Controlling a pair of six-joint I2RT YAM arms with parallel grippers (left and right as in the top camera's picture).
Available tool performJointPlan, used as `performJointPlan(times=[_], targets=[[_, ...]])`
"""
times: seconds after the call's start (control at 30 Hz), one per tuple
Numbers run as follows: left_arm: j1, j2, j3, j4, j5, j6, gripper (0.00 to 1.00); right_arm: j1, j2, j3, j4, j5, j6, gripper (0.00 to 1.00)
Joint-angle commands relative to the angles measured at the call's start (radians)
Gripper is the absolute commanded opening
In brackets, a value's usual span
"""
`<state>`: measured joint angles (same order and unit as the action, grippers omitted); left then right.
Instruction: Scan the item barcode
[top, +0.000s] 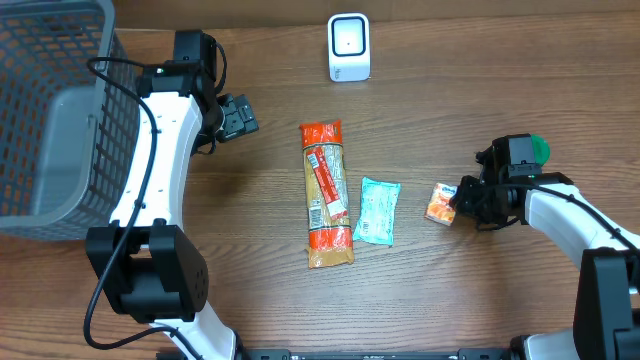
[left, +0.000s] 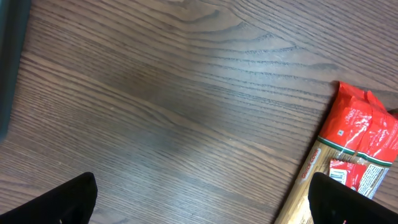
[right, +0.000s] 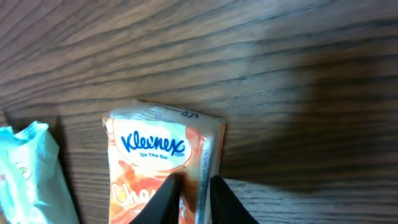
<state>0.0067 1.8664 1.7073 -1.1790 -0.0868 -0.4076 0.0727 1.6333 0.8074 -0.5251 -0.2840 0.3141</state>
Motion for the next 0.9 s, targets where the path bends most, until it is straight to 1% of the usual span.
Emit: performJointPlan(times=[0.0,0.13,0.53,0.63,0.73,0.77,0.8,0.83,0.87], targets=[[-0.002,-0.023,0.016,0.002,-0.002,0.019,1.00,0.001,-0.015,-0.023,-0.004,0.061,0.000,0.18],[-0.001,-0.023,0.016,0.002,-0.002,0.019,1.00,0.002,-0.015,-0.023,-0.003,0.055,0.031,0.17],[-0.001,-0.023,0.016,0.002,-0.002,0.019,1.00,0.002,-0.015,-0.024,0.009,0.067,0.031,0.17],[-0.004,-0.023,0.016,0.002,-0.002,0.019,1.00,0.004,-0.015,-0.044,0.038,0.067,0.032,0.17],[-0.003,-0.023,0.016,0.002,-0.002,0.019,1.00,0.005,-0.014,-0.084,0.093,0.066,0.034,0.18],[-0.003,-0.023,0.016,0.002,-0.002,0.019,1.00,0.005,-0.014,-0.093,0.100,0.066,0.034,0.18],[-0.003,-0.023,0.016,0.002,-0.002,0.019,1.00,0.005,-0.014,-0.096,0.098,0.066,0.034,0.22],[-0.003,-0.023,0.016,0.002,-0.002,0.019,1.00,0.005,-0.014,-0.096,0.092,0.065,0.034,0.22],[-0.003,-0.023,0.016,0.002,-0.002,0.019,1.00,0.005,-0.014,-0.096,0.086,0.062,0.033,0.17]])
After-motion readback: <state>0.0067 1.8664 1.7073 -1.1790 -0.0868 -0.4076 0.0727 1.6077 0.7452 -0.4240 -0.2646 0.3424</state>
